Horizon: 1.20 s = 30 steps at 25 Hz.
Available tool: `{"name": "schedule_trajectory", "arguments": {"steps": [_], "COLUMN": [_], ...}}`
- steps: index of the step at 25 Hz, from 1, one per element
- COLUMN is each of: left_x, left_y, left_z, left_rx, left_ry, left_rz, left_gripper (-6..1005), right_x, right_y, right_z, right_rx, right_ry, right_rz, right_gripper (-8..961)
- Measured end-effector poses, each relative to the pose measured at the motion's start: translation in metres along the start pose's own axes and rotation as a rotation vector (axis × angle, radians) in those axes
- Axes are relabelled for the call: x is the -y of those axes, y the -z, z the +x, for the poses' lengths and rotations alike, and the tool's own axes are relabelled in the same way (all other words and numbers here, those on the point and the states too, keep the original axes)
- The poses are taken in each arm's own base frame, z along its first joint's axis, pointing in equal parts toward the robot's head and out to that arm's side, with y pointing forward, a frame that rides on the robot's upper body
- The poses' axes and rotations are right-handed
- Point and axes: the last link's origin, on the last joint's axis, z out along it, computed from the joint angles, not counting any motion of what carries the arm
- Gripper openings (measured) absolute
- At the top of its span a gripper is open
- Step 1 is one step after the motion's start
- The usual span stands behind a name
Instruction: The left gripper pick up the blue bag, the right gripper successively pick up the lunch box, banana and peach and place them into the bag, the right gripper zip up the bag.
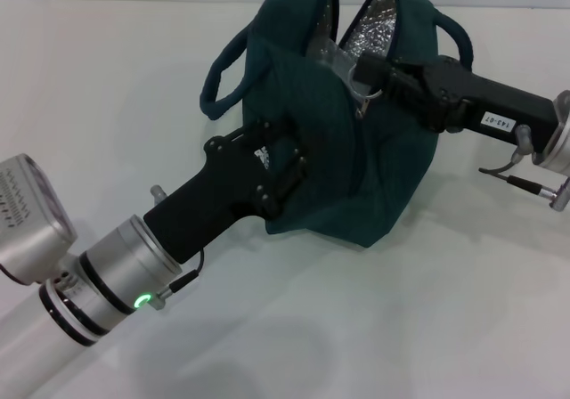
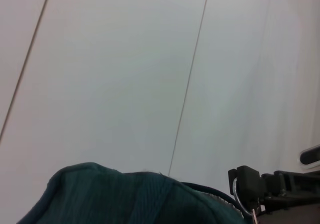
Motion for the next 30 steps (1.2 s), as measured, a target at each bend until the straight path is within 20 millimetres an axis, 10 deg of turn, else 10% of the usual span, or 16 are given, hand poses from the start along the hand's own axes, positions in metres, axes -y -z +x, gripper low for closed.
{"name": "schedule_trajectory", "arguments": {"steps": [9,30], "left_x": [0.001,0.01], "left_y": [-0.004,-0.003], "left_z": [0.003,0.012], "left_rx": [-0.002,0.004], "left_ry": [-0.015,-0.036], "left_rz": [-0.019,-0.068], "left_gripper": [138,47], "right_x": [0.001,0.004], "right_y": [0.001,-0.006], "right_z": [0.0,-0.009], "right_rx": [-0.002,0.008], "right_ry": [0.003,0.027], "right_rz": [0.007,0.003], "right_gripper": [10,11]}}
